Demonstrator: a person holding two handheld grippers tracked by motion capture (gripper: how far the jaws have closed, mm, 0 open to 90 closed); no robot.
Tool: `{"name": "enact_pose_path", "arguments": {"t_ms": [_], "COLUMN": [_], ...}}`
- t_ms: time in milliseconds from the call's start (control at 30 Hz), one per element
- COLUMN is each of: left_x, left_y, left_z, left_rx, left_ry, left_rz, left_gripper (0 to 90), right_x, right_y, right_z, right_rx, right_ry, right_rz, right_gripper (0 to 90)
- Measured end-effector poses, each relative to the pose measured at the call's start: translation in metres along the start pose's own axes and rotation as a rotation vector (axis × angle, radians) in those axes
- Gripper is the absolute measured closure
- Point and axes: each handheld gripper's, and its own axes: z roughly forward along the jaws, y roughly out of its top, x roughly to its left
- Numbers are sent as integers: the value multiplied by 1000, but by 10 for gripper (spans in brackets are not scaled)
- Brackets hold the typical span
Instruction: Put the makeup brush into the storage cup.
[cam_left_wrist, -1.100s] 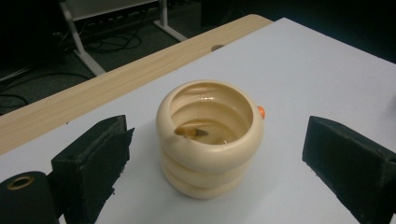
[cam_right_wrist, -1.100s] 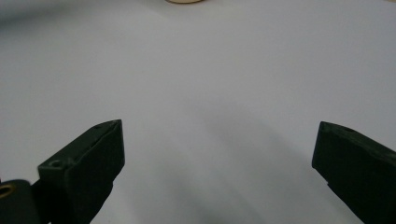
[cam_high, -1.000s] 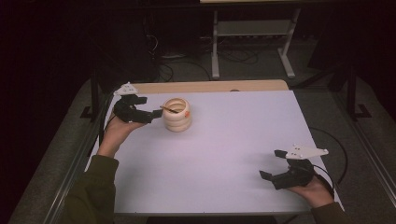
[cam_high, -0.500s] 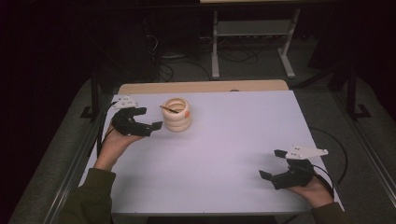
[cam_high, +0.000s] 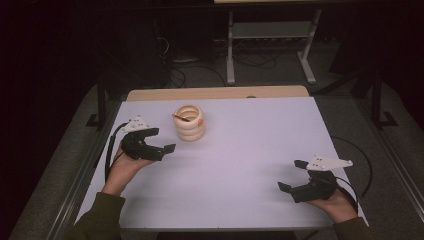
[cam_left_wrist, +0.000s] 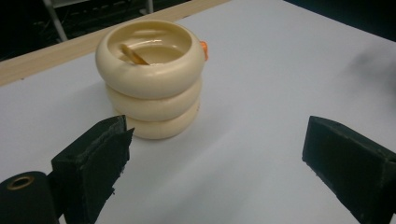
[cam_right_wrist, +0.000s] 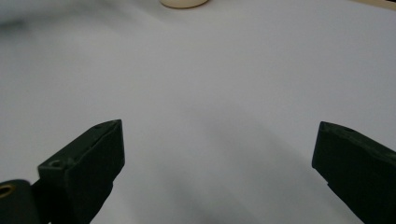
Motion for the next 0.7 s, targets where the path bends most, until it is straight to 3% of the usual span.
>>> {"name": "enact_pose_path", "arguments": {"t_ms": [700], "left_x": [-20], "left_y": [-36], "left_z": [-16], "left_rx": [-4], "left_ry": [-32], "left_rz": [6], "left_gripper": [70], "right_x": [0], "right_y": [-4], "right_z": [-6], "right_rx": [-13], "right_ry": [-14], "right_rz": [4], "right_gripper": [19]}}
